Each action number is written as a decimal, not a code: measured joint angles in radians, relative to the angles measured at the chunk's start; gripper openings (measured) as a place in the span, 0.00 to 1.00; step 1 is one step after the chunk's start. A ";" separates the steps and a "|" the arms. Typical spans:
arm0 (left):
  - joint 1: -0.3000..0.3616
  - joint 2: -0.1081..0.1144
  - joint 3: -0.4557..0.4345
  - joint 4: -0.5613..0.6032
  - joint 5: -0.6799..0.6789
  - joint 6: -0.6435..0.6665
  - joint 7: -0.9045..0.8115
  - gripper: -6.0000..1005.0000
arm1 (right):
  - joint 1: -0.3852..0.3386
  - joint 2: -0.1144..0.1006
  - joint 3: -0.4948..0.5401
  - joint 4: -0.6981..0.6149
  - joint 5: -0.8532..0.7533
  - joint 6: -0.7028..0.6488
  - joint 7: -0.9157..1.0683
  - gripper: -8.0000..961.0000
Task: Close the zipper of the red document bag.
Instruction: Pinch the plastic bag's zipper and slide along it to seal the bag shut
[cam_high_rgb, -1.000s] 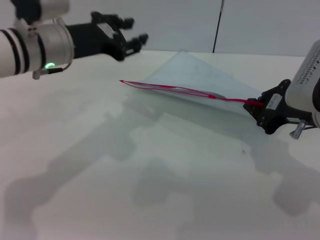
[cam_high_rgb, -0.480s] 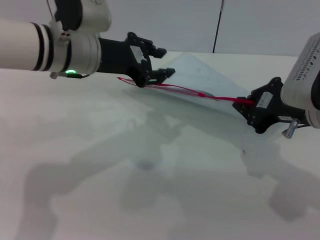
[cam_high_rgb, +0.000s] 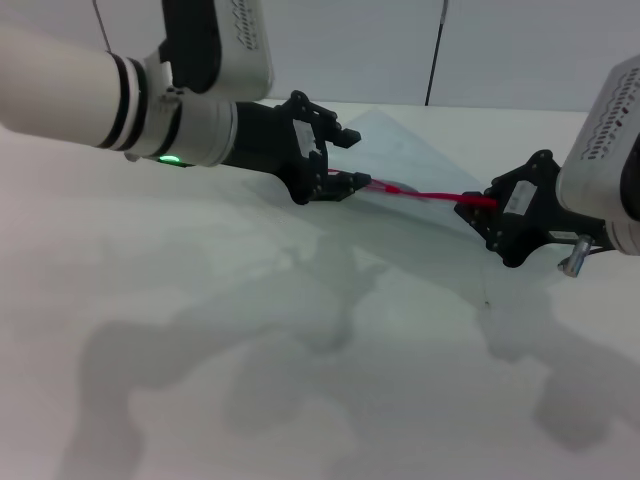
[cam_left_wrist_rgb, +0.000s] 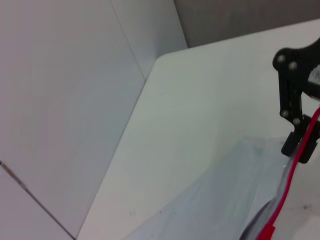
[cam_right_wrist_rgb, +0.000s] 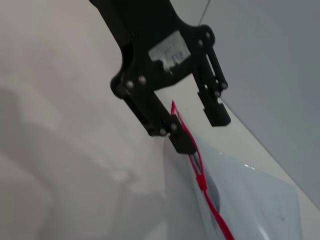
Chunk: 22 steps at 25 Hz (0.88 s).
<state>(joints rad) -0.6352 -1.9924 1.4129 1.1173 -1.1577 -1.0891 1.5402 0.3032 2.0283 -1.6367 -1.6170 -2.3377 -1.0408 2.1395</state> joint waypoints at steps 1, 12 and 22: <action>0.001 -0.004 0.002 0.008 0.013 0.000 0.000 0.50 | -0.001 0.000 0.000 -0.011 0.000 -0.008 0.001 0.06; 0.005 -0.032 0.006 0.097 0.078 -0.026 -0.001 0.50 | 0.001 0.000 0.003 -0.027 0.000 -0.019 0.011 0.06; -0.001 -0.033 0.006 0.127 0.075 -0.059 -0.008 0.50 | 0.040 -0.003 0.015 0.028 -0.001 -0.010 0.010 0.06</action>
<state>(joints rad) -0.6361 -2.0252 1.4188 1.2442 -1.0827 -1.1482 1.5318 0.3427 2.0249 -1.6217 -1.5889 -2.3385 -1.0504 2.1494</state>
